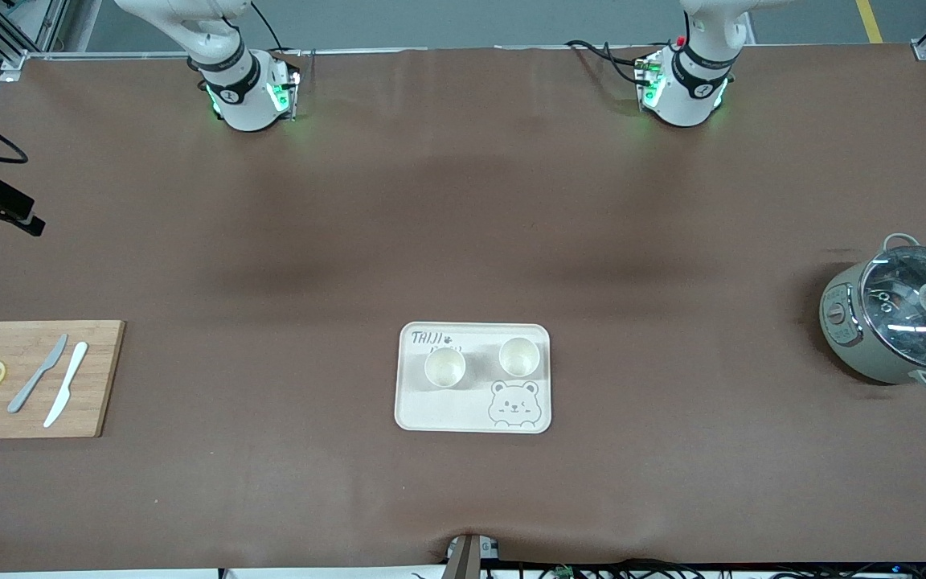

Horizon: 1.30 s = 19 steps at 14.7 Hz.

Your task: Place white IKEA cup upright on tray with both arms

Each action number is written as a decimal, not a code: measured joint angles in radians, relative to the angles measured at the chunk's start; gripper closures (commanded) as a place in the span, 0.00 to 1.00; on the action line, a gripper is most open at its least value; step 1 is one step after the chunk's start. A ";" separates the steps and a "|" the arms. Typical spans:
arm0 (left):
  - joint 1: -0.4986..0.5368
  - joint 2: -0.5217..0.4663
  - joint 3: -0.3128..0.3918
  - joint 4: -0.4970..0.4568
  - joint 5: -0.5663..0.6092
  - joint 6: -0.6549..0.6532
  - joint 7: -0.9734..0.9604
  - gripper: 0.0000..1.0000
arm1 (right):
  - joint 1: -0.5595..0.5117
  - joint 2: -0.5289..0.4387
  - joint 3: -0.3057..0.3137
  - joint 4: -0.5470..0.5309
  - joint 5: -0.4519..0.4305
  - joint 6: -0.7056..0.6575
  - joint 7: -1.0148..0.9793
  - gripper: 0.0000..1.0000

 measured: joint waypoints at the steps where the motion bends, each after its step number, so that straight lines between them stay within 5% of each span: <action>1: -0.001 0.002 0.000 0.000 0.000 0.000 0.000 0.00 | 0.000 0.002 0.001 0.000 0.000 0.000 0.000 0.00; 12: -0.139 0.098 0.002 -0.005 -0.003 0.027 -0.086 0.00 | 0.011 0.031 0.011 0.003 -0.002 -0.094 -0.004 0.00; 19: -0.159 0.101 0.005 -0.001 -0.003 0.028 -0.085 0.00 | 0.004 0.026 0.002 0.140 -0.002 -0.271 -0.004 0.00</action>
